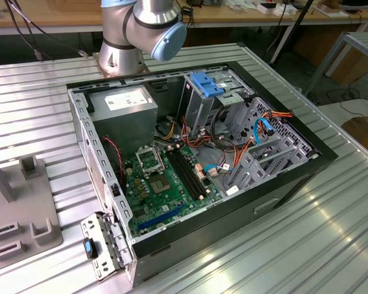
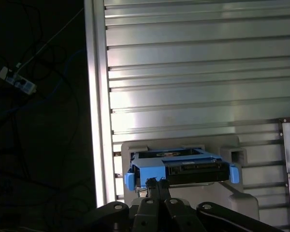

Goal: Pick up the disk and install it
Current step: 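Reach for the disk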

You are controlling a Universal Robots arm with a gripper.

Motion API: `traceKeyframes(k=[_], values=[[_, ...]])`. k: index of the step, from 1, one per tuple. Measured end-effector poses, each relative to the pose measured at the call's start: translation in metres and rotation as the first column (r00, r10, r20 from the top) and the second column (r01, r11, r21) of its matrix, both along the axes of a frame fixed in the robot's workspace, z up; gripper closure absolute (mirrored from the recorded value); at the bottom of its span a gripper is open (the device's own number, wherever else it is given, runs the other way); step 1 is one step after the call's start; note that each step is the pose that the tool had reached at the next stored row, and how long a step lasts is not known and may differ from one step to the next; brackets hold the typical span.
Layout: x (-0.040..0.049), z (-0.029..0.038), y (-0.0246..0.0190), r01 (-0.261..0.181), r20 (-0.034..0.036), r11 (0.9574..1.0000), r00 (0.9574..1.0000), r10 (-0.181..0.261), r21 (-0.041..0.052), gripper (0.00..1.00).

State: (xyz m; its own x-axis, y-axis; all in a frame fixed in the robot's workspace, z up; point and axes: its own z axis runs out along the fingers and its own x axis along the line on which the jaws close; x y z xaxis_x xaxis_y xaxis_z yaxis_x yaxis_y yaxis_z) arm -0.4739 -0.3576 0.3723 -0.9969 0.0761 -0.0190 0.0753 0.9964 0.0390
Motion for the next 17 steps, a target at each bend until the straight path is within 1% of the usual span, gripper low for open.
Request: traceKeyframes(k=[8,11,17], values=[[0.0,-0.0007,0.0,0.0,0.0,1.0,1.0,0.0,0.0001,0.89],[0.0,-0.0024,0.0,0.0,0.0,1.0,1.0,0.0,0.0001,0.89],[0.0,-0.0032,0.0,0.0,0.0,1.0,1.0,0.0,0.0,0.89]])
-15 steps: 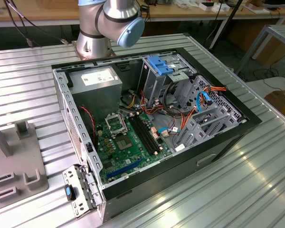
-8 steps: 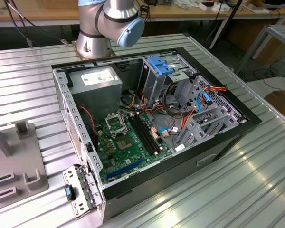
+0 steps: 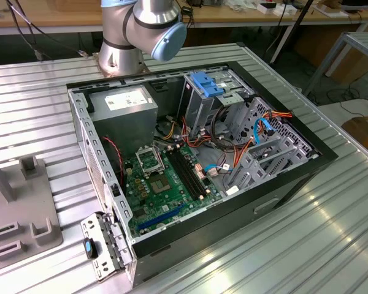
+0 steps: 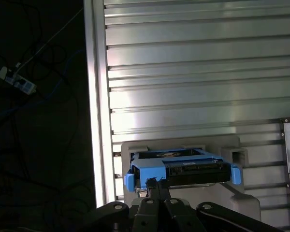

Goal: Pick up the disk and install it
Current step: 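Reach for the disk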

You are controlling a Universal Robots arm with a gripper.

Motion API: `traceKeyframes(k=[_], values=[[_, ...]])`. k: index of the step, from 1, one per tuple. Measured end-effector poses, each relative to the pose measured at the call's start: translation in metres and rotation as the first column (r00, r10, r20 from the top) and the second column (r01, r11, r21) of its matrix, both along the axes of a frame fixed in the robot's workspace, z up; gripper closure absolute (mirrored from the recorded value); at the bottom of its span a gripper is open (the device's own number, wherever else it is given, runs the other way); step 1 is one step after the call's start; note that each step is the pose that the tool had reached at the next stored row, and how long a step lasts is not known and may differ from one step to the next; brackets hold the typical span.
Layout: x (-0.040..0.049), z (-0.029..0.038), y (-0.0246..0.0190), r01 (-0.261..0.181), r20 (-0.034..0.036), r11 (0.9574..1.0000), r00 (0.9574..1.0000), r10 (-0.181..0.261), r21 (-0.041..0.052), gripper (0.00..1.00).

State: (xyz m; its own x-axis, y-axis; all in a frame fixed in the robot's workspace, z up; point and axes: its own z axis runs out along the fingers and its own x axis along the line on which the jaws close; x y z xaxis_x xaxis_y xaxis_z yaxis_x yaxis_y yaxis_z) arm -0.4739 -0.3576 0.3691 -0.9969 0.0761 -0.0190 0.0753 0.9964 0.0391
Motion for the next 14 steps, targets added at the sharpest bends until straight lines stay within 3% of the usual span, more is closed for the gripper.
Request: traceKeyframes(k=[14], values=[[0.0,-0.0026,0.0,0.0,-0.0001,1.0,1.0,0.0,0.0,0.89]])
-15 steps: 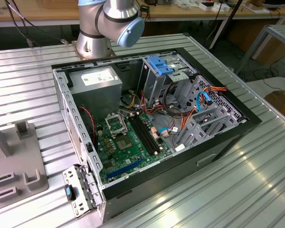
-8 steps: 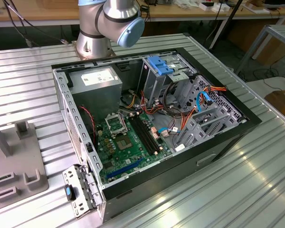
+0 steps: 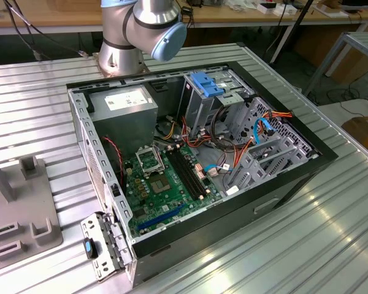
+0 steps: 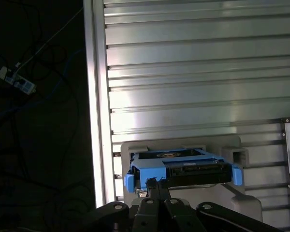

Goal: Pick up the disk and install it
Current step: 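Reach for the disk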

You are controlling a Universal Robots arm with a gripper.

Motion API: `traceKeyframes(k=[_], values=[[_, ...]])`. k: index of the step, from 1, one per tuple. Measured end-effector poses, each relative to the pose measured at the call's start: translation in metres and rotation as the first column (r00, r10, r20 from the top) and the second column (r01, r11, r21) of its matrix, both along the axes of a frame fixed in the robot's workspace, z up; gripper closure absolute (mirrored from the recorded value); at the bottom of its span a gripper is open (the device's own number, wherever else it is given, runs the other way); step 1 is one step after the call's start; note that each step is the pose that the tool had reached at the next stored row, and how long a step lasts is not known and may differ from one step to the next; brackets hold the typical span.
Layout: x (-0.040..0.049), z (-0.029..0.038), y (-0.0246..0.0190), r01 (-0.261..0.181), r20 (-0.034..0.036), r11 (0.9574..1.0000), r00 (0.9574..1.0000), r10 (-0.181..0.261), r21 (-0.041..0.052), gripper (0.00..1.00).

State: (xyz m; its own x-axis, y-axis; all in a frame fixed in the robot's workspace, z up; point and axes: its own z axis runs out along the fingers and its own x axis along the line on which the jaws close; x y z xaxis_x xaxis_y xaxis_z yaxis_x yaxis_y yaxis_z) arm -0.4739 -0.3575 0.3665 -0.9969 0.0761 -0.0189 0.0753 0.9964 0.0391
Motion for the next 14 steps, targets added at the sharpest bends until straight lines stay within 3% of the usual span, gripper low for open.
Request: traceKeyframes(k=[7,14], values=[[0.0,-0.0002,0.0016,0.0,0.0001,1.0,1.0,0.0,0.0001,0.89],[0.0,-0.0064,0.0016,0.0,0.0002,1.0,1.0,0.0,0.0001,0.89]])
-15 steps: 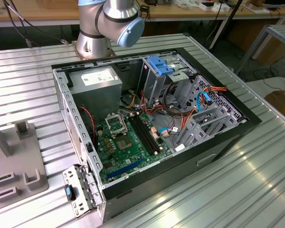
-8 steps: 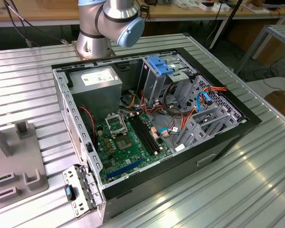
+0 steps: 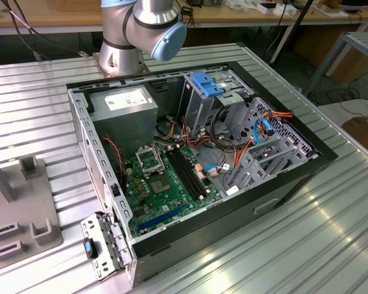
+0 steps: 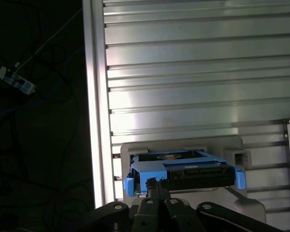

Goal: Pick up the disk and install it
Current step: 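Reach for the disk, then pick up the disk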

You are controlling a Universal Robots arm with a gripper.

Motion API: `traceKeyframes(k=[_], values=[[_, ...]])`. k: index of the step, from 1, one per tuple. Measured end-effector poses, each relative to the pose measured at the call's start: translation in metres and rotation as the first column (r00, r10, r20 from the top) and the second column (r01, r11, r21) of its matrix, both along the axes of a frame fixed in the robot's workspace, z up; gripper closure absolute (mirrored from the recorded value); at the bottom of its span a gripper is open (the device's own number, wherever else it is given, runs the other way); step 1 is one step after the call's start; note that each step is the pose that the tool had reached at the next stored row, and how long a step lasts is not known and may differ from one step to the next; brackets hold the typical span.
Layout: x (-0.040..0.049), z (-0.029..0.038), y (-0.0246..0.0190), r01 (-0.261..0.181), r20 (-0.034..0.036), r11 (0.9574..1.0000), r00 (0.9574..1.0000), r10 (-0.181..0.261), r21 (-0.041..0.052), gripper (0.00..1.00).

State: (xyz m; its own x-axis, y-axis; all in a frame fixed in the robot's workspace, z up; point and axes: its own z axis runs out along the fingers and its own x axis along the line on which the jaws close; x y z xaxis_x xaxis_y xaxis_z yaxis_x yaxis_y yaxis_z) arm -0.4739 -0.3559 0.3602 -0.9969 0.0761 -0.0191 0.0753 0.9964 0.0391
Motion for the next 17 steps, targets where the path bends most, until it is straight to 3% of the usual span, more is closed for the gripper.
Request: traceKeyframes(k=[17], values=[[0.0,-0.0034,0.0,0.0,-0.0001,1.0,1.0,0.0,-0.0001,0.89]])
